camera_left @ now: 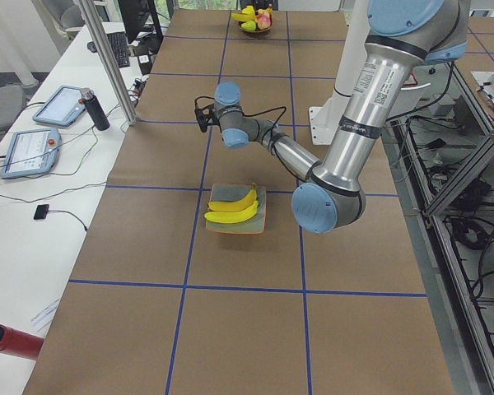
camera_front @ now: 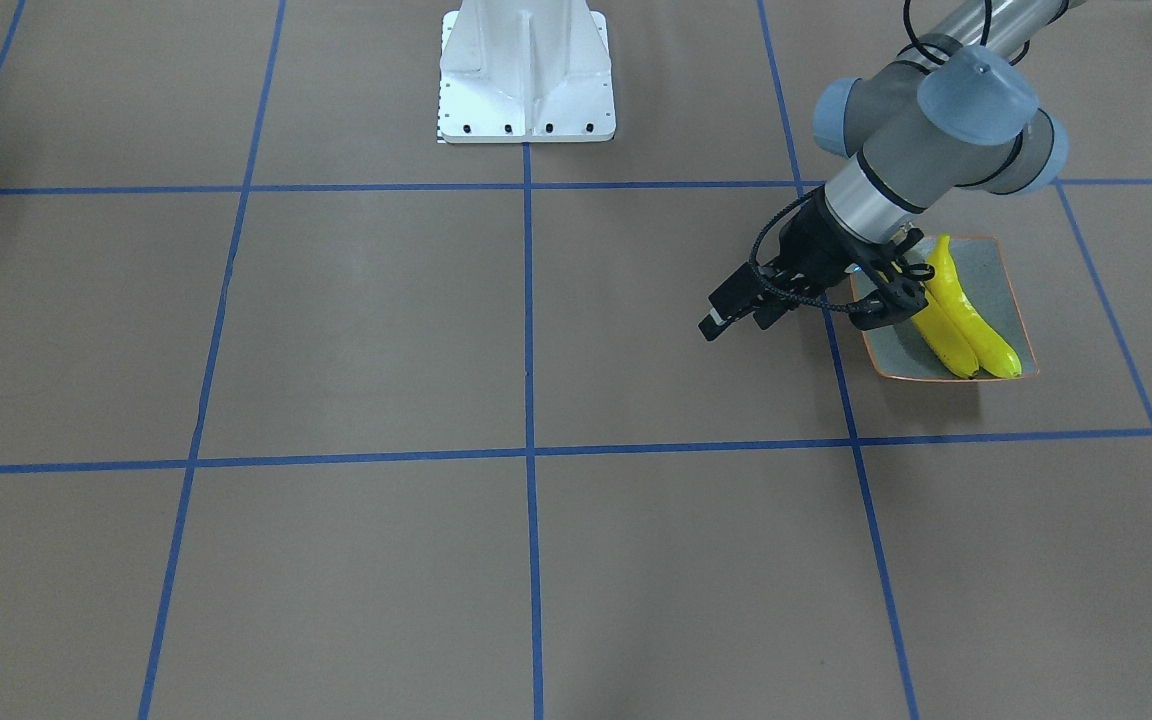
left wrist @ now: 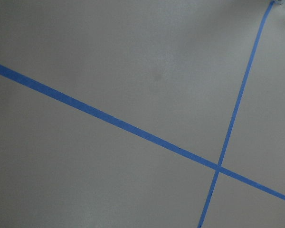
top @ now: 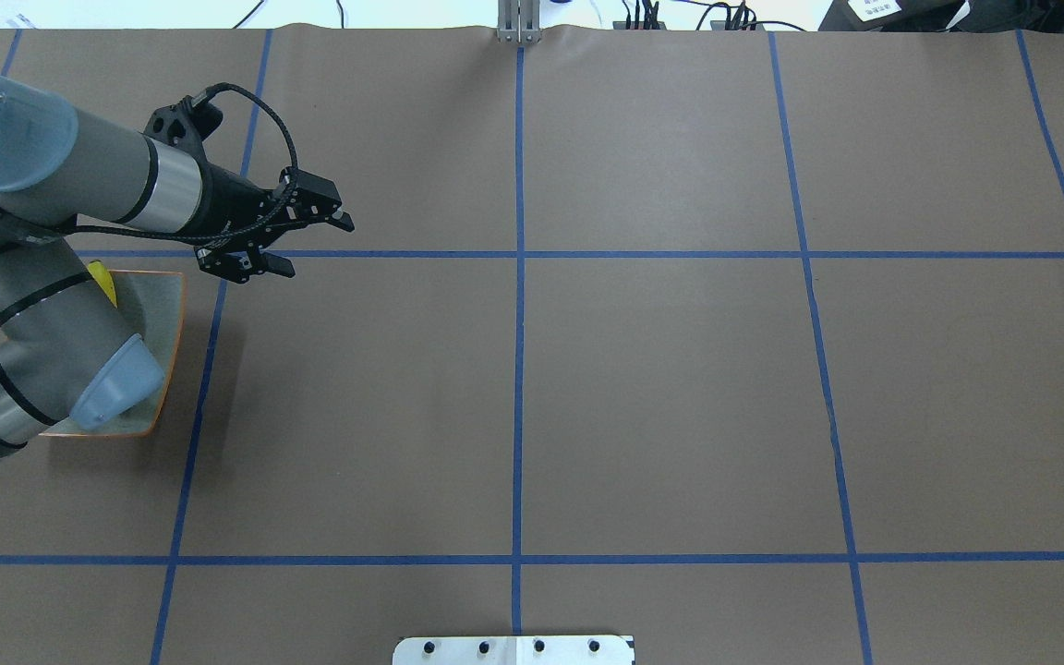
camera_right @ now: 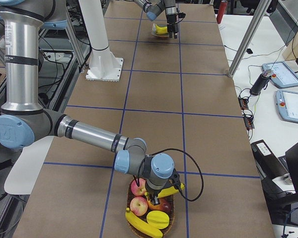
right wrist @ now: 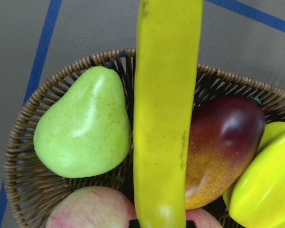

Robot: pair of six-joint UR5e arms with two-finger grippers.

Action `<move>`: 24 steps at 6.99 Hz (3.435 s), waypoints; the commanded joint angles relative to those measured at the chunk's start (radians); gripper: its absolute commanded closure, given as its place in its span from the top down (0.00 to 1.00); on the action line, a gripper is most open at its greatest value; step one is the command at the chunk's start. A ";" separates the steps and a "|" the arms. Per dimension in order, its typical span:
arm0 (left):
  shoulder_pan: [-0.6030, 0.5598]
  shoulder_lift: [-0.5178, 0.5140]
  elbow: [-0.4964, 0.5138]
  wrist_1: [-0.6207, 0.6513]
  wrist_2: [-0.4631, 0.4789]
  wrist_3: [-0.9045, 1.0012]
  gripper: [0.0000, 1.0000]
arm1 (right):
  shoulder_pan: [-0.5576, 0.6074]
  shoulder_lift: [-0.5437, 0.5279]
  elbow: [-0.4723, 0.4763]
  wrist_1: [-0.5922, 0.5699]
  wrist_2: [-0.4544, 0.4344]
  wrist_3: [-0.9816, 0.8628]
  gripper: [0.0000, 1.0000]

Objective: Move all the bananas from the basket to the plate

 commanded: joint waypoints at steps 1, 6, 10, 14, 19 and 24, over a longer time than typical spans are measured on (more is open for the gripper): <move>0.000 -0.001 0.001 -0.002 0.000 0.002 1.00 | 0.019 0.040 0.033 -0.003 0.012 0.016 0.00; 0.002 -0.005 0.016 -0.008 -0.002 0.003 1.00 | -0.189 0.319 0.135 -0.119 0.311 0.545 0.00; 0.005 -0.080 0.031 -0.012 -0.003 0.006 1.00 | -0.606 0.553 0.370 -0.116 0.311 1.277 0.00; 0.046 -0.173 0.031 -0.035 -0.003 0.006 1.00 | -0.822 0.618 0.424 0.020 0.264 1.515 0.00; 0.110 -0.228 0.034 -0.061 -0.002 0.005 1.00 | -0.948 0.666 0.423 0.212 0.188 1.726 0.00; 0.137 -0.245 0.033 -0.066 -0.002 0.003 1.00 | -0.954 0.663 0.478 0.212 0.192 1.774 0.00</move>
